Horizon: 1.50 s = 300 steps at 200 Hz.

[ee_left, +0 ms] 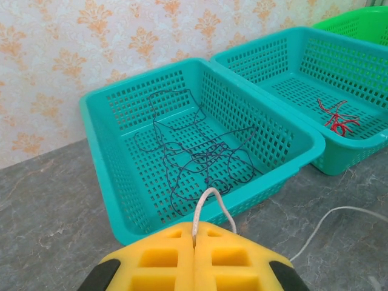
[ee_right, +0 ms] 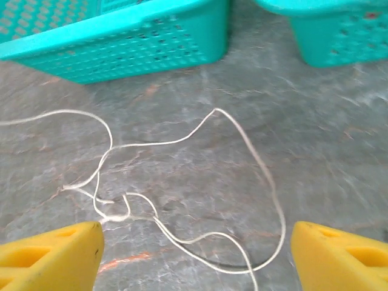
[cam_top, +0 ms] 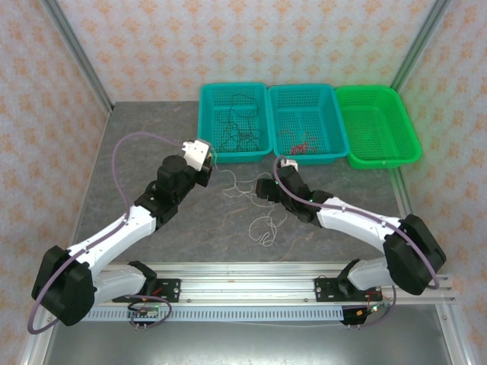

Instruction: Untangle the cables

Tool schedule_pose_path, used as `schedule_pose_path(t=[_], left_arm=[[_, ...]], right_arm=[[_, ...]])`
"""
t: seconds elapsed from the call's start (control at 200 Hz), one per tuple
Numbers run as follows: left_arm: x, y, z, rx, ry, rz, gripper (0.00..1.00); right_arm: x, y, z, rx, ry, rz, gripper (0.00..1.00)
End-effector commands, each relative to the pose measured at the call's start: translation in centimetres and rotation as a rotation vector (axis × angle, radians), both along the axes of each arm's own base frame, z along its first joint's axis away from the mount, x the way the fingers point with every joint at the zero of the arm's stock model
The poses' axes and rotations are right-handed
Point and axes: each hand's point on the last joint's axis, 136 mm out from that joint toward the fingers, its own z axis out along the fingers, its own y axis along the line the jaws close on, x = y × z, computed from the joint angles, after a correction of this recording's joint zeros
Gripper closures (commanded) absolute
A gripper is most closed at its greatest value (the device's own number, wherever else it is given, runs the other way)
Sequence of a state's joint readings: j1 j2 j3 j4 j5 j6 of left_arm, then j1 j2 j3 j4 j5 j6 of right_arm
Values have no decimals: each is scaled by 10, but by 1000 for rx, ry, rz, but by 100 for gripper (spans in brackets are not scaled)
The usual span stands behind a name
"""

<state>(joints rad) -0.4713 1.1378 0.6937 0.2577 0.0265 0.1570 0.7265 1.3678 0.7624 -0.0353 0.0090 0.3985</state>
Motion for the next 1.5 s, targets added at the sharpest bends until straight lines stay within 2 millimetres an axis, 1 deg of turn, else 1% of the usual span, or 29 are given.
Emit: schedule_pose_path(t=[0.0,0.11,0.22,0.33,0.44,0.47,0.505,0.51,0.535,0.546,0.551,0.556,0.566,0.571,0.576,0.591,0.596,0.601,0.621,0.636,0.766,0.796,0.926,0.946,1.061,1.211,1.301,1.416,1.496], left_arm=[[-1,-7,9,-20,-20,-31,100],[-4,-7,11,-27,-24,-34,100],[-7,-7,13,-33,-32,-37,100],[-10,-4,15,-29,-33,-30,100],[-15,4,22,-26,-56,-4,100],[-17,9,24,-28,-64,15,100],[-19,17,29,-31,-76,52,100],[-19,18,29,-30,-78,58,100],[-20,26,32,-35,-88,96,100],[-20,29,33,-35,-93,114,100],[-21,31,34,-35,-95,122,100],[-21,33,34,-36,-98,131,100],[-22,37,35,-37,-102,151,100],[-22,39,35,-36,-103,160,100],[-22,40,36,-38,-106,167,100],[-23,46,37,-37,-112,198,100],[-23,48,37,-37,-114,207,100],[-24,51,38,-39,-117,218,100],[-25,58,39,-38,-123,256,100],[-26,64,40,-38,-127,283,100],[-37,108,37,-40,-116,484,100],[-40,116,35,-44,-109,519,100],[-47,141,27,-68,-93,629,100],[-48,144,26,-74,-92,641,100],[-49,152,25,-97,-98,675,100],[-47,154,31,-104,-114,685,100],[-49,159,36,-97,-124,702,100],[-53,165,41,-94,-133,722,100],[-56,169,42,-100,-138,728,100]], right_arm=[[4,40,-6,-55,-20,221,19],[-4,77,-22,-101,35,355,19],[-1,102,-44,-144,58,403,19],[16,103,-66,-195,85,330,23],[32,87,-81,-302,91,217,32],[35,80,-84,-332,88,180,37],[39,70,-85,-368,84,133,47],[40,67,-86,-375,84,117,51],[41,59,-88,-392,88,86,59],[42,55,-89,-398,91,65,67],[42,55,-89,-398,91,65,67],[42,52,-90,-403,96,51,72],[42,50,-91,-405,100,45,75],[43,47,-92,-407,106,33,80],[43,47,-92,-407,106,33,80],[43,41,-94,-407,121,14,89],[43,41,-94,-407,121,14,89],[42,39,-95,-404,132,5,92],[41,33,-98,-399,153,-13,98],[40,28,-101,-393,170,-24,100],[26,-11,-112,-337,266,-135,100],[21,-25,-114,-323,286,-176,100],[3,-80,-115,-263,356,-348,100],[1,-87,-115,-245,367,-377,98],[-10,-126,-112,-142,400,-511,89],[-19,-165,-108,-52,392,-670,85],[-20,-178,-105,35,390,-747,76],[-18,-194,-83,6,329,-790,63],[-19,-202,-69,-6,290,-816,61]])
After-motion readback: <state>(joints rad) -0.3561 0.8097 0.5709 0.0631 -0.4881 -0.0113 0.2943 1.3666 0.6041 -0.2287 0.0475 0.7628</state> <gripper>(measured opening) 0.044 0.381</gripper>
